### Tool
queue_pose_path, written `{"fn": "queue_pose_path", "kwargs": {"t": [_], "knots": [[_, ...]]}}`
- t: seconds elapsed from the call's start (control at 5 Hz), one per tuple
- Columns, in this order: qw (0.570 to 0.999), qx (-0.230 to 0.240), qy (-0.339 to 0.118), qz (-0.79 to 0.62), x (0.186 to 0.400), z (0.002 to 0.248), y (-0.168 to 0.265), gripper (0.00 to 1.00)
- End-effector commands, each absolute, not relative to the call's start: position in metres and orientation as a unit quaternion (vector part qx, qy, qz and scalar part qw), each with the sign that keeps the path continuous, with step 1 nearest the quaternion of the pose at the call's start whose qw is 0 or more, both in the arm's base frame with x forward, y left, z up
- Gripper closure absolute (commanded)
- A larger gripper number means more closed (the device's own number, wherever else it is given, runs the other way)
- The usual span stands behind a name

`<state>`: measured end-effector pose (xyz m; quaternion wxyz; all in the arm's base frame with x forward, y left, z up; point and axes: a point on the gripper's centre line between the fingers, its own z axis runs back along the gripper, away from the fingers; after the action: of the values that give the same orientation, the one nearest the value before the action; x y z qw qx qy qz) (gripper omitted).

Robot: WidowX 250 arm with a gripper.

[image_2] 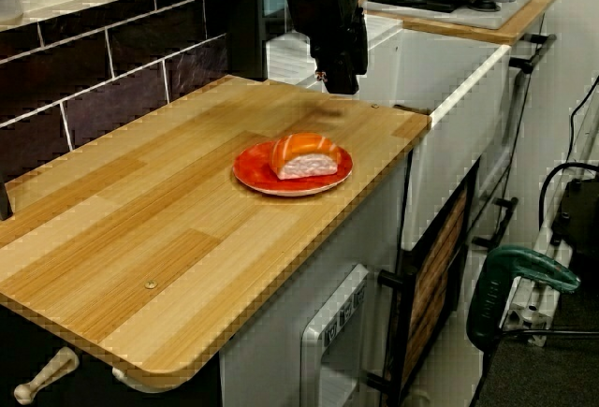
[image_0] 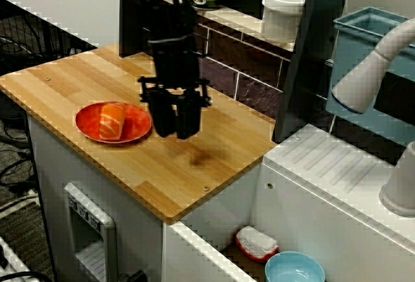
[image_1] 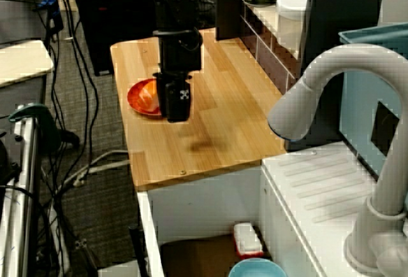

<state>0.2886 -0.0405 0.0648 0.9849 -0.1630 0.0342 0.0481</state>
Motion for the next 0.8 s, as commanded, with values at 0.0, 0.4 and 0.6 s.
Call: {"fn": "queue_pose_path", "kwargs": {"t": [0.0, 0.4, 0.6], "knots": [[0.99, -0.138, 0.005, 0.034, 0.265, 0.092, -0.013, 0.0], [0.992, -0.113, 0.002, 0.049, 0.25, 0.096, 0.01, 0.0], [0.993, -0.095, -0.016, 0.068, 0.247, 0.1, 0.026, 0.0]]}}
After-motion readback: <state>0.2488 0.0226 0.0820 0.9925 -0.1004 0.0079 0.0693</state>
